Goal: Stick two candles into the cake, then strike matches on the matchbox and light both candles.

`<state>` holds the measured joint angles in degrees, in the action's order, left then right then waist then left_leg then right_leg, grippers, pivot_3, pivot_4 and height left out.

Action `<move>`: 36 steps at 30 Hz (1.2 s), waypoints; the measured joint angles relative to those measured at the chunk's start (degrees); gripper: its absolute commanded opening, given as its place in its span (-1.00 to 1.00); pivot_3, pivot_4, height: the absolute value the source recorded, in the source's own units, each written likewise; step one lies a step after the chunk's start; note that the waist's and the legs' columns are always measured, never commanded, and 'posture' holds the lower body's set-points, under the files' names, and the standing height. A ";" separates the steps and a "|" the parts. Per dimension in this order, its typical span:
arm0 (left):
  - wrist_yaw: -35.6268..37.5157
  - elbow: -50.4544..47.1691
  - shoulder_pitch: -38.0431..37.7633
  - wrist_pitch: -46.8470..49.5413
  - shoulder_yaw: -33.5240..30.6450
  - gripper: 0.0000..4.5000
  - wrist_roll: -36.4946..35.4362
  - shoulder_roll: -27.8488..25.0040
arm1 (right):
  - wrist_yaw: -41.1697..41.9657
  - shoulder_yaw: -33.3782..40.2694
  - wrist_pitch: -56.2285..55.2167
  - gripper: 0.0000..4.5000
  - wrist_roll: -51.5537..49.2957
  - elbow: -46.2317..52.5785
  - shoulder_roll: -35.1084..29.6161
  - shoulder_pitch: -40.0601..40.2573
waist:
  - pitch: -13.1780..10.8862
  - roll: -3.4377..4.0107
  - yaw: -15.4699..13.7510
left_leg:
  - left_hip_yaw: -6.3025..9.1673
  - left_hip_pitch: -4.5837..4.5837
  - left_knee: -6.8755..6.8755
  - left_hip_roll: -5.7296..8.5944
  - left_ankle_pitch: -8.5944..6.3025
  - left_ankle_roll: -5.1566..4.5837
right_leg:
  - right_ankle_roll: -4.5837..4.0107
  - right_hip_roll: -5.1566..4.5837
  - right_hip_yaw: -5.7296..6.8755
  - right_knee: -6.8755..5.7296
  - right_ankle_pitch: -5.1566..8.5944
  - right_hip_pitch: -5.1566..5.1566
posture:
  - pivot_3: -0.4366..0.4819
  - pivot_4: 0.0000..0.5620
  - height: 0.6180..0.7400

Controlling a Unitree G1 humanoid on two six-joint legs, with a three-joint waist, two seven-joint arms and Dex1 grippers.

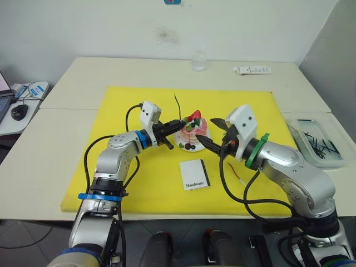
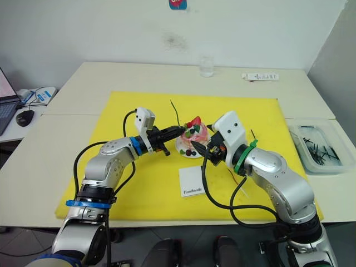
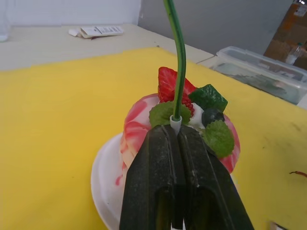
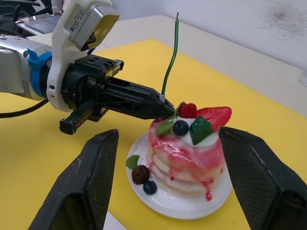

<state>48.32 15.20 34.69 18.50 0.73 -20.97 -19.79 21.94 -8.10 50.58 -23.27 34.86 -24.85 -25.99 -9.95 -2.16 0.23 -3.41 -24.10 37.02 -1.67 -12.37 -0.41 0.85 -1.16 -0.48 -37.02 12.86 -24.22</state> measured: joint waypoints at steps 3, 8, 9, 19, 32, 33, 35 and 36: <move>-0.10 0.09 -0.52 -2.13 0.03 -1.00 0.74 0.49 | 0.10 0.00 -0.01 0.53 0.04 0.00 0.00 0.09 | 0.00 0.00 0.00 | 0.01 0.00 0.00 0.00 0.00 0.00 | 0.00 0.00 0.02 -0.01 0.00 0.01 | -0.05 -0.47 1.00; -0.33 0.09 -0.78 -3.06 0.00 -1.00 1.01 1.02 | 0.39 0.00 -0.09 0.53 0.27 -0.06 -0.12 0.09 | 0.00 0.00 0.01 | 0.01 0.00 0.01 0.01 0.00 0.00 | 0.01 0.01 0.02 -0.01 0.00 0.01 | -0.05 -0.47 1.00; -0.36 0.08 -0.80 -3.08 0.00 -1.00 1.02 1.02 | 0.44 -0.01 -0.11 0.53 0.49 -0.06 -0.13 0.09 | 0.00 0.00 0.01 | 0.01 0.00 0.01 0.01 0.00 0.00 | 0.01 0.01 0.02 -0.01 0.00 0.01 | -0.05 -0.47 1.00; -1.44 0.08 -0.84 -2.89 -0.09 -0.08 1.19 1.00 | 0.59 -0.04 -0.16 0.55 1.75 -0.13 -0.08 0.09 | 0.00 0.00 0.02 | 0.01 0.00 0.01 0.01 0.00 0.00 | 0.02 0.02 0.02 -0.01 0.00 0.01 | -0.05 -0.47 1.00; -1.54 -4.10 -1.97 -0.08 -1.14 -0.08 0.77 -1.29 | 0.80 0.03 -0.16 0.55 1.77 -0.13 -0.38 0.57 | 0.00 0.00 0.03 | 0.02 0.00 0.00 -0.01 0.00 0.00 | 0.02 0.02 0.03 -0.01 0.00 0.01 | -0.05 -0.47 1.00; -1.56 -5.16 -2.54 0.62 -1.24 -0.08 0.70 -1.79 | 1.16 0.11 -0.16 0.55 1.74 -0.13 -0.82 1.10 | 0.00 0.00 0.05 | 0.01 0.00 0.00 -0.01 0.00 0.00 | 0.02 0.02 0.02 0.00 0.00 0.01 | -0.05 -0.47 1.00; -1.47 -7.61 -4.07 2.17 -1.26 -0.08 0.47 -2.75 | 1.91 0.58 -0.16 0.55 1.66 -0.14 -1.86 2.59 | 0.00 0.00 0.05 | 0.01 -0.01 0.00 0.00 0.00 0.00 | 0.02 0.00 0.01 0.01 0.00 0.01 | -0.05 -0.47 1.00; -1.39 -8.59 -4.67 2.82 -1.26 -0.08 0.28 -3.11 | 2.15 0.92 -0.16 0.55 1.63 -0.16 -2.25 3.10 | 0.00 0.00 0.05 | 0.00 -0.01 0.00 0.00 0.00 0.00 | 0.02 0.00 0.00 0.01 0.00 0.01 | -0.05 -0.47 1.00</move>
<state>46.93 6.62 30.02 21.31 -0.53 -20.69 -22.90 24.09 -7.19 50.41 -21.64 34.70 -27.10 -22.89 -9.95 -2.16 0.29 -3.42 -24.10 37.02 -1.67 -12.37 -0.41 0.87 -1.16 -0.48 -37.01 12.86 -24.21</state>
